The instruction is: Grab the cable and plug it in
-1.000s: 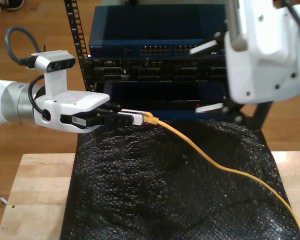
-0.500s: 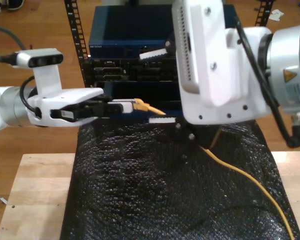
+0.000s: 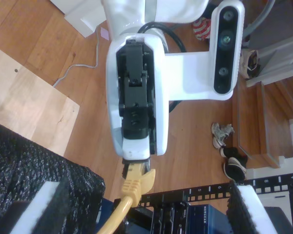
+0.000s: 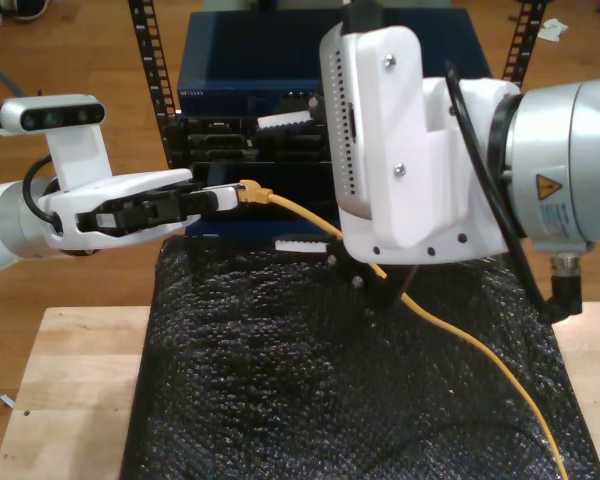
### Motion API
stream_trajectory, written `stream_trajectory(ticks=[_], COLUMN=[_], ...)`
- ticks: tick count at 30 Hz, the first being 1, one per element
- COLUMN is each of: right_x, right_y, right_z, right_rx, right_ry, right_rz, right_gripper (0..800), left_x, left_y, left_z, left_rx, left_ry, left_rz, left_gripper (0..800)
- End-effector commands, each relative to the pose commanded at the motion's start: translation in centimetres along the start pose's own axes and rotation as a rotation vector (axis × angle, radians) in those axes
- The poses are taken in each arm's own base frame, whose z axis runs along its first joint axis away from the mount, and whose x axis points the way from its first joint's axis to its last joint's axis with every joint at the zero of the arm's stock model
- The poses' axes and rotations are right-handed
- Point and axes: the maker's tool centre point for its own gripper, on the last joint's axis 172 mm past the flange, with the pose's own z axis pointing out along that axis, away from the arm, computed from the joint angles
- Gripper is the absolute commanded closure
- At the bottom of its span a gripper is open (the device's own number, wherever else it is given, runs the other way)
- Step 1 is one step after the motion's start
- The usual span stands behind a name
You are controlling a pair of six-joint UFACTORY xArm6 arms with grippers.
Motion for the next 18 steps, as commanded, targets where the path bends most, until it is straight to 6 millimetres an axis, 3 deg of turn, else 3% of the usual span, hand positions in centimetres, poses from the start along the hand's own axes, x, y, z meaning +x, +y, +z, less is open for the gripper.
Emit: stream_trajectory(ticks=[9, 18], right_x=[0.4, -0.1], right_y=[-1.2, 0.3], right_z=[2.6, 2.2], right_rx=[0.022, -0.04], right_ry=[0.007, -0.011], right_rz=[-0.035, -0.032], right_gripper=[48, 264], left_x=[0.0, -0.1], left_y=[0.1, 0.1], left_z=[-0.1, -0.1], left_rx=[-0.005, -0.007], left_ry=[0.0, 0.002], left_rz=[-0.052, -0.057], left_gripper=[793, 793])
